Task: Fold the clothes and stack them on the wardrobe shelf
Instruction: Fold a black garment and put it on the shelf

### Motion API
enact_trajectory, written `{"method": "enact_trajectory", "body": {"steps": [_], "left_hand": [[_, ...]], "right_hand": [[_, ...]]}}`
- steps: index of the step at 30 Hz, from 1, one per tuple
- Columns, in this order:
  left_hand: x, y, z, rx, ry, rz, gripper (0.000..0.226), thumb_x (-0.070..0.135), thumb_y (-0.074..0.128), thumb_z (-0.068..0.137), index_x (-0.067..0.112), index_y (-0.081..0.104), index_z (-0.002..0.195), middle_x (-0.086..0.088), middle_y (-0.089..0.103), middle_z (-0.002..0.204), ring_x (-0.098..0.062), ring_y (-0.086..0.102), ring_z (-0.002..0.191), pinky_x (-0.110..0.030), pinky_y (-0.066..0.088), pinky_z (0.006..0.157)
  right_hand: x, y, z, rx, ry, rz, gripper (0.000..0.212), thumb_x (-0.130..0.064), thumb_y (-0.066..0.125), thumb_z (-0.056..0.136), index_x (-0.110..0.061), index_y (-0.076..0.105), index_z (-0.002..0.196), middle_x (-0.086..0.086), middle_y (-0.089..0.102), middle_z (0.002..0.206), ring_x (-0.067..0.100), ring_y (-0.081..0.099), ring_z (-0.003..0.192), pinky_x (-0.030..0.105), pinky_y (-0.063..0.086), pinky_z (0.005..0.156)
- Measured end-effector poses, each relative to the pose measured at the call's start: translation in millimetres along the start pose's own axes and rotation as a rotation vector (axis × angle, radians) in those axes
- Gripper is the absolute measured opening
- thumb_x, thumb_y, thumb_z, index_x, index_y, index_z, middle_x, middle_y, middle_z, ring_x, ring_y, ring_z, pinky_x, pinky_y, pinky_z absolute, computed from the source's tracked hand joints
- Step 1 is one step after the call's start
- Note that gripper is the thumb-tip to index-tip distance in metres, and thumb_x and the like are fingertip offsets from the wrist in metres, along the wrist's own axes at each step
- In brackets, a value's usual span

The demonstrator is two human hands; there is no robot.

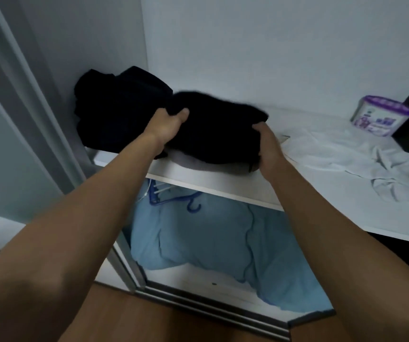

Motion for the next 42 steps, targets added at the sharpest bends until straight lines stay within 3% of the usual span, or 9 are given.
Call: {"method": "enact_trajectory", "body": {"steps": [3, 6, 10, 15, 19, 24, 30, 35, 42], "left_hand": [[-7.7, 6.0, 19.5, 0.093, 0.052, 0.300, 0.047, 0.046, 0.055, 0.097, 0.005, 0.063, 0.116, -0.008, 0.067, 0.110, -0.029, 0.063, 0.108, -0.032, 0.048, 0.092], [12.6, 13.9, 30.6, 0.246, 0.159, 0.555, 0.051, 0.055, 0.045, 0.097, 0.007, 0.061, 0.103, -0.010, 0.067, 0.108, -0.034, 0.063, 0.103, -0.040, 0.050, 0.087], [24.8, 17.9, 50.8, 0.408, 0.216, 0.635, 0.046, 0.057, 0.039, 0.100, 0.014, 0.053, 0.091, -0.008, 0.062, 0.097, -0.030, 0.063, 0.091, -0.036, 0.044, 0.071], [6.7, 16.9, 64.8, 0.257, 0.013, 0.869, 0.043, 0.035, 0.054, 0.099, 0.007, 0.047, 0.130, -0.016, 0.056, 0.130, -0.035, 0.058, 0.114, -0.044, 0.049, 0.088], [11.5, 23.8, 54.8, 0.338, 0.497, 1.044, 0.052, 0.025, 0.057, 0.092, 0.017, 0.042, 0.141, -0.009, 0.041, 0.149, -0.030, 0.042, 0.133, -0.049, 0.041, 0.100], [-13.4, 33.3, 56.5, -0.113, 0.330, 1.091, 0.046, 0.035, 0.037, 0.102, 0.022, 0.043, 0.145, -0.001, 0.044, 0.153, -0.022, 0.038, 0.140, -0.049, 0.023, 0.116], [10.6, 47.7, 53.6, -0.083, 0.469, 1.250, 0.053, 0.024, 0.042, 0.092, 0.016, 0.041, 0.144, -0.008, 0.036, 0.156, -0.030, 0.032, 0.144, -0.070, 0.001, 0.115], [26.4, 94.5, 26.6, -0.164, 0.864, 0.998, 0.049, 0.019, 0.047, 0.080, 0.011, 0.051, 0.128, -0.011, 0.043, 0.149, -0.028, 0.035, 0.141, -0.055, 0.015, 0.119], [10.8, 180.7, -8.7, -0.717, 0.745, 0.796, 0.035, 0.019, 0.054, 0.090, 0.022, 0.060, 0.124, 0.003, 0.053, 0.139, -0.022, 0.050, 0.128, -0.030, 0.036, 0.104]], "right_hand": [[4.7, -3.7, 23.0, 0.048, 0.040, -0.156, 0.055, -0.061, 0.065, 0.075, -0.016, 0.069, 0.106, 0.001, 0.072, 0.101, 0.021, 0.069, 0.095, 0.031, 0.056, 0.080], [-15.3, 3.8, 41.8, 0.134, -0.155, -0.181, 0.036, -0.046, 0.067, 0.085, -0.011, 0.064, 0.075, 0.004, 0.067, 0.079, 0.019, 0.067, 0.076, 0.030, 0.052, 0.067], [-32.3, 10.4, 63.9, 0.139, -0.368, -0.196, 0.034, -0.036, 0.059, 0.097, -0.008, 0.061, 0.078, 0.010, 0.056, 0.074, 0.017, 0.057, 0.067, 0.028, 0.042, 0.058], [-22.1, 14.0, 89.4, 0.098, -0.275, -0.706, 0.018, -0.029, 0.057, 0.095, -0.011, 0.060, 0.092, 0.011, 0.059, 0.095, 0.024, 0.058, 0.092, 0.032, 0.043, 0.079], [-25.0, 30.4, 80.1, 0.161, -0.561, -0.839, 0.045, -0.038, 0.052, 0.090, -0.020, 0.054, 0.131, 0.005, 0.049, 0.140, 0.027, 0.045, 0.130, 0.045, 0.039, 0.105], [7.3, 53.7, 71.8, -0.020, -0.458, -1.116, 0.053, -0.045, 0.037, 0.101, -0.024, 0.038, 0.150, 0.005, 0.025, 0.163, 0.030, 0.022, 0.148, 0.048, 0.026, 0.116], [-2.3, 24.7, 56.5, -0.023, -0.463, -0.820, 0.046, -0.024, 0.052, 0.100, -0.014, 0.048, 0.145, 0.007, 0.045, 0.151, 0.021, 0.042, 0.139, 0.021, 0.026, 0.112], [-4.0, -61.1, 32.1, 0.239, -0.415, -0.761, 0.031, -0.006, 0.056, 0.093, -0.011, 0.065, 0.123, 0.005, 0.063, 0.130, 0.023, 0.060, 0.116, 0.030, 0.047, 0.102], [9.9, -153.2, 39.8, 0.471, 0.098, -1.156, 0.059, -0.044, 0.074, 0.083, -0.014, 0.058, 0.131, 0.010, 0.058, 0.138, 0.032, 0.053, 0.127, 0.041, 0.043, 0.108]]}}
Point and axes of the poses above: each hand's wrist, its own z-axis towards the middle knuckle, its own y-axis out of the palm, x = y × z, the point moved 1 cm from there along z, towards the middle knuckle
